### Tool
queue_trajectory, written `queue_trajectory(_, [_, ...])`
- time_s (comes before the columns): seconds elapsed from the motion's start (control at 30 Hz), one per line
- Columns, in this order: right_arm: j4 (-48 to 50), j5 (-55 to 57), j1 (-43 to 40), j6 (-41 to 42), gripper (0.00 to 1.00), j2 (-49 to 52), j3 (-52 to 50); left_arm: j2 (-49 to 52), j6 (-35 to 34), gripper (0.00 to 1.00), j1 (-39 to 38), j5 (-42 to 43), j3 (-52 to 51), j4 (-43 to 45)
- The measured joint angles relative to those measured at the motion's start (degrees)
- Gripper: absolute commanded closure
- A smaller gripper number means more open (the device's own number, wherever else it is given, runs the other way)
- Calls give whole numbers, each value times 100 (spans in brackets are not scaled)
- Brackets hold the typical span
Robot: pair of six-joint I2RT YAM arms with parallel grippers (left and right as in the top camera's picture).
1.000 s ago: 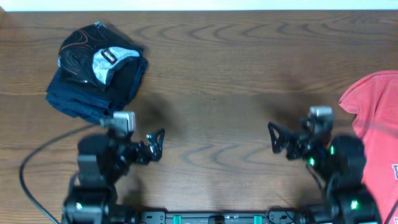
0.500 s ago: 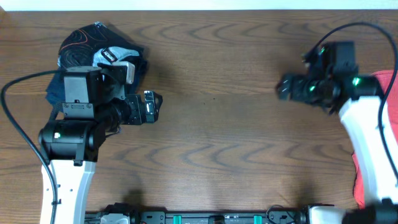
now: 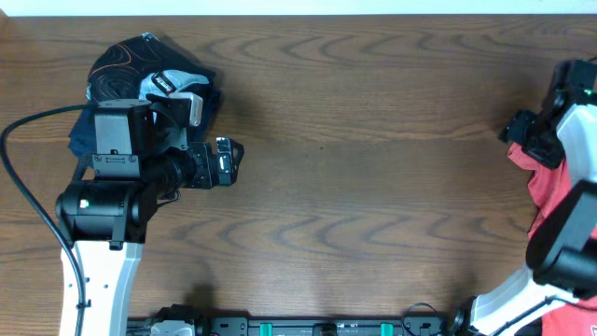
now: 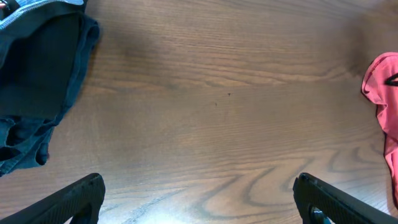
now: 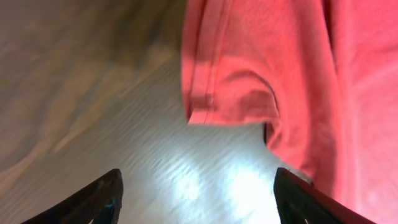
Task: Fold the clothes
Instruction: 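Reach the right gripper to the red t-shirt edge and grasp it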
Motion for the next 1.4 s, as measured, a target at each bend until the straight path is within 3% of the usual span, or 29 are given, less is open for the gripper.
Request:
queue_trajectory(0.2, [496,81,4,15,30,610,0,0,0,2,0,0,0,-2])
queue_trajectory(0.3, [688,96,7,9,40,826,2,0,0,2,0,0,0,-2])
queue_trajectory(0.33, [765,107,7,22,47,925,2,0,0,2,0,2,0,-2])
queue_trajectory(0.47, [887,111,7,11,90,1091,24,0,0,2,0,2,0,-2])
queue_trajectory(0.53, [874,155,7,24,99,1091,26,0,0,2,0,4,0,-2])
queue_trajectory(0.83, [273,-46,9,52,99,903,232,0,-2,2,0,24,0,7])
queue_trajectory(1.03, [210,-848,254,-31,99,-428,341,0,-2,2,0,42,0,46])
queue_trajectory(1.23, [155,-1014,1311,-39,99,-1419,540,0,0,2,0,42,0,50])
queue_trajectory(1.27, [101,-872,1499,-35,94,-1434,546,0,-2,2,0,42,0,50])
queue_trajectory(1.33, [26,-509,1729,15,74,-1386,525,0,-2,2,0,44,0,42])
queue_trajectory(1.4, [11,-114,1786,42,67,-1266,483,0,-2,2,0,44,0,9])
